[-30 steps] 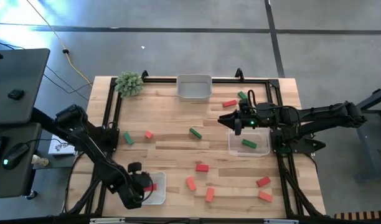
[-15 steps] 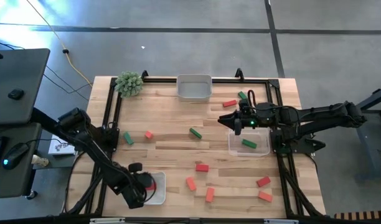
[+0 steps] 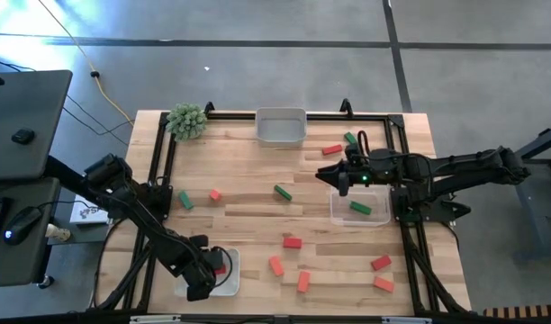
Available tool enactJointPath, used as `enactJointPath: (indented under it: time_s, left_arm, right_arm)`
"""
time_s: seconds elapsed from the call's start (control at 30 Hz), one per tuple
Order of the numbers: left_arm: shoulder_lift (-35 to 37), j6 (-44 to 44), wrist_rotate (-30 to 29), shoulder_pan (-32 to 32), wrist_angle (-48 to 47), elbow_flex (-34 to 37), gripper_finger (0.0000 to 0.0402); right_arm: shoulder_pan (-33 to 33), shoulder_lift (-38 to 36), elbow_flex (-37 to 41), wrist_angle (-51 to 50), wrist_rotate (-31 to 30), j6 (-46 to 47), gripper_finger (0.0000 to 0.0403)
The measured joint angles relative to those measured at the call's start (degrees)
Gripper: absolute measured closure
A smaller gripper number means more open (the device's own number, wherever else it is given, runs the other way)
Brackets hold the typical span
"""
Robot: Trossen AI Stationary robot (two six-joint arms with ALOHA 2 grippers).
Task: Sort & place blocks by color
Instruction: Put the orange wooden block into the gray bin
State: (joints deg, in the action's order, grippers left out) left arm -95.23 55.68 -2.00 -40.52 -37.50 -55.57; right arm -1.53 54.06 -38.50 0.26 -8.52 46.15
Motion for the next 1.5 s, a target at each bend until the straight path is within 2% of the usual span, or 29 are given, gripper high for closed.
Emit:
enactJointPath:
  time_s: [0.4,0.63,0.77,1.13,1.3,1.5]
  left_arm:
    - [6.5,-5.4,-1.6,3.1,-1.4,-2.3,0.0229]
    - [14.4,-8.7,-4.4,5.9,-1.8,-2.2,0.0231]
    - [19.6,-10.4,-7.7,8.2,-1.9,-2.2,0.0232]
    - [32.7,-18.4,-19.8,17.7,-2.4,-2.2,0.0232]
    - [36.4,-23.9,-23.5,23.7,-2.4,-2.2,0.0232]
    - [38.5,-30.3,-25.9,31.9,-2.0,-2.2,0.0232]
  right_arm:
    - [0.0,0.0,-0.1,-5.3,-6.0,-1.6,0.0251]
    - [1.7,0.0,-0.1,-8.3,-11.5,-1.4,0.021]
    - [5.8,0.0,-0.1,-9.3,-13.1,-3.0,0.0193]
    - [22.0,0.0,-0.1,-12.0,-8.5,-11.9,0.019]
    - [27.5,0.0,-0.1,-12.1,-7.3,-17.6,0.019]
    - [32.1,0.2,-2.6,-15.1,-8.6,-27.0,0.019]
